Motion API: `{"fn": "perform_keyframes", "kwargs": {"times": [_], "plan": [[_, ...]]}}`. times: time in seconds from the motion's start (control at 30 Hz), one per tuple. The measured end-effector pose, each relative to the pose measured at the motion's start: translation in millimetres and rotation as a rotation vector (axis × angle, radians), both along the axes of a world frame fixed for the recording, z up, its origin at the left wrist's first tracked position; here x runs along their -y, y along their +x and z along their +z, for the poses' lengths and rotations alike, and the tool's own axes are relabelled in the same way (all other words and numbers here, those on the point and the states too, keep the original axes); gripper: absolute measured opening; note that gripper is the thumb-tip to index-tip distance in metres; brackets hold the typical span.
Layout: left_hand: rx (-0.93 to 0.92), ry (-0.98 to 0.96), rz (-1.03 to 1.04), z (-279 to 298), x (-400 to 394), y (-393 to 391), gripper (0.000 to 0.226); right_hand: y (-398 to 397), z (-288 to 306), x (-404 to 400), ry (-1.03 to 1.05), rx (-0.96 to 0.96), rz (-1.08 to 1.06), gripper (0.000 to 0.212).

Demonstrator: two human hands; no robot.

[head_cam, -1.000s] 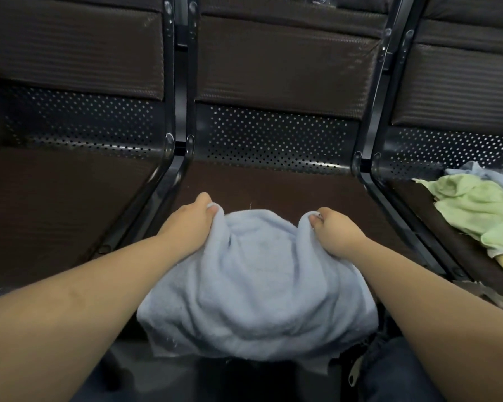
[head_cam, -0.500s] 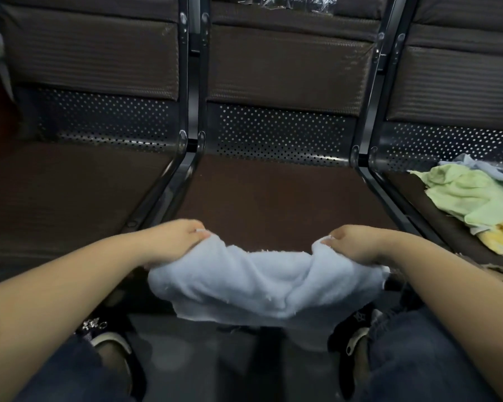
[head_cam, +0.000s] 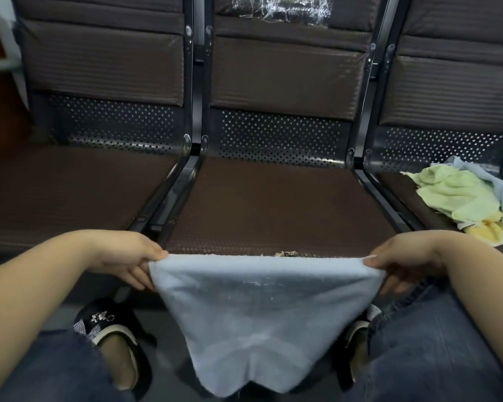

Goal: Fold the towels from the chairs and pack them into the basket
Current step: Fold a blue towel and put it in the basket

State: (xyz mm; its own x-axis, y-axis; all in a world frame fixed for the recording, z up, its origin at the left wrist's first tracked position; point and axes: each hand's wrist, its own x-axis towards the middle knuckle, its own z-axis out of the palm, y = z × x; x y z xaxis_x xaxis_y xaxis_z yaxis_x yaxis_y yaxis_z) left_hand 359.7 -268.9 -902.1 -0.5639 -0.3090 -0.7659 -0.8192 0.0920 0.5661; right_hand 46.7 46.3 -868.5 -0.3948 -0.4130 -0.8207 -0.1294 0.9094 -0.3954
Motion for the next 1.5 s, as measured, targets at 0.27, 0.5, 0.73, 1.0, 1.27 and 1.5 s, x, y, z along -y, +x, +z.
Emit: {"fn": "perform_keyframes", "kwargs": {"times": [0.27,0.5,0.73,1.0,1.27,1.5], "plan": [[-0.109,-0.243,-0.02,11,11,-23,0.028,-11,8,5,-0.123,-0.337,-0.015,0.033],[-0.14,-0.444,0.004,7,35,-54,0.033,-23,2,39,-0.165,-0.484,-0.106,0.037],[-0.11,-0.158,0.306,0,48,-92,0.042,-36,-19,92,-0.26,-0.311,-0.522,0.035],[-0.355,-0.328,0.434,-24,59,-160,0.023,-69,-50,142,-0.203,-0.762,-0.167,0.033],[-0.535,-0.655,0.333,-36,61,-202,0.031,-95,-67,172,-0.455,-0.822,-0.113,0.041],[-0.456,-0.67,0.154,-38,56,-220,0.085,-95,-75,180,-0.429,-0.796,0.022,0.095]]}}
